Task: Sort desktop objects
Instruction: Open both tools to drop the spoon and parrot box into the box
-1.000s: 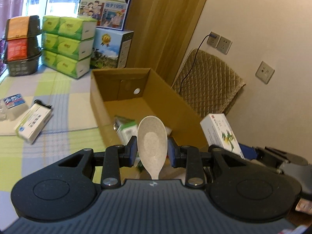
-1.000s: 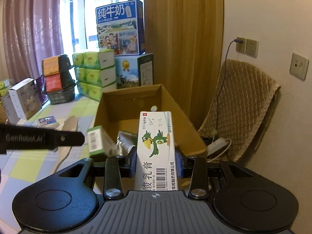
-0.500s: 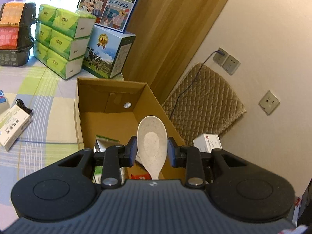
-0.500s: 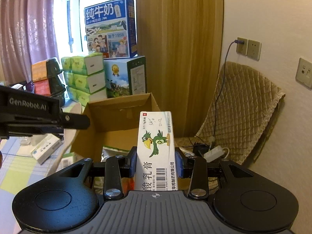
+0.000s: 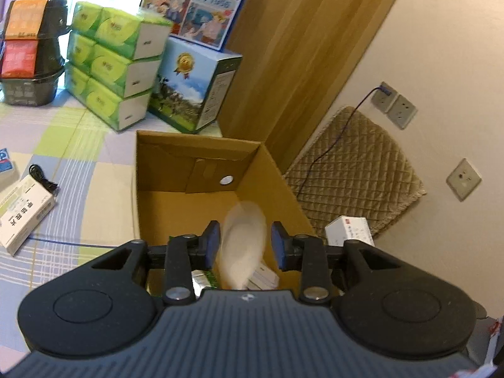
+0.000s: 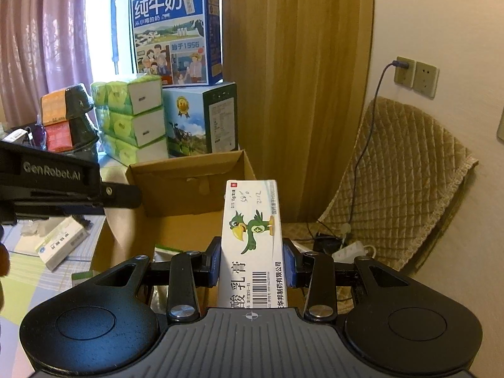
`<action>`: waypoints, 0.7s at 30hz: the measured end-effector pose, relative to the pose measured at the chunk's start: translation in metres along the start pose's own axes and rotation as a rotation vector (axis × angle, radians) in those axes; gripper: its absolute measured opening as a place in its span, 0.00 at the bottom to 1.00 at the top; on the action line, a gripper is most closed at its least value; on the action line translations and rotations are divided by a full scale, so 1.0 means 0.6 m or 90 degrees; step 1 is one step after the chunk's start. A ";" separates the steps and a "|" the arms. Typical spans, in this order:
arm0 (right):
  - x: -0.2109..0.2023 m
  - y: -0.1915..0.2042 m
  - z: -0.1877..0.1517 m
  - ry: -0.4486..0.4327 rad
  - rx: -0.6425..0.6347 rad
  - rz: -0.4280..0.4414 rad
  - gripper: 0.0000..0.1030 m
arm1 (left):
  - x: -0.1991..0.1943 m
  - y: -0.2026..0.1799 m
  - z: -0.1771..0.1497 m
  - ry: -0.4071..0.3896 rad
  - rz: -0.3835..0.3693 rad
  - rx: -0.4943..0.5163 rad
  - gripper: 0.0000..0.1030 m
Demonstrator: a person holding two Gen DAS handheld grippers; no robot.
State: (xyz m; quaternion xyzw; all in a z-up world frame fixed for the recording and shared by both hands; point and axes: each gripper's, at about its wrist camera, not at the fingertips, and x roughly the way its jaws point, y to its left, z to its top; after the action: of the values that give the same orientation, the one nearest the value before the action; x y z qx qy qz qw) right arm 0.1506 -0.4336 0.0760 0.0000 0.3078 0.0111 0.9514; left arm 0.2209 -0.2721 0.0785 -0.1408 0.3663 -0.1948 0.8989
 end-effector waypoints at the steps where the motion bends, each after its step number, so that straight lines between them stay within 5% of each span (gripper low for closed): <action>1: 0.003 0.000 0.002 0.001 0.000 0.001 0.35 | 0.000 0.004 0.000 -0.001 0.000 -0.001 0.29; 10: 0.019 0.012 0.010 -0.015 0.015 0.043 0.35 | -0.035 0.037 -0.010 -0.019 0.008 -0.018 0.34; 12: 0.019 0.012 0.015 -0.022 0.022 0.061 0.61 | -0.047 0.045 -0.012 -0.026 0.010 -0.022 0.37; 13: 0.017 0.012 0.015 -0.026 0.030 0.060 0.65 | -0.053 0.050 -0.013 -0.028 0.012 -0.026 0.40; 21: -0.018 0.013 -0.002 -0.021 0.056 0.062 0.66 | -0.103 0.081 -0.028 -0.048 0.038 -0.033 0.56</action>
State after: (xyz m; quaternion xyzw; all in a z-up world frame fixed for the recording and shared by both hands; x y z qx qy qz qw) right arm 0.1413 -0.4261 0.0815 0.0567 0.2916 0.0441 0.9538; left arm 0.1804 -0.2031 0.0849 -0.1604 0.3413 -0.1529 0.9135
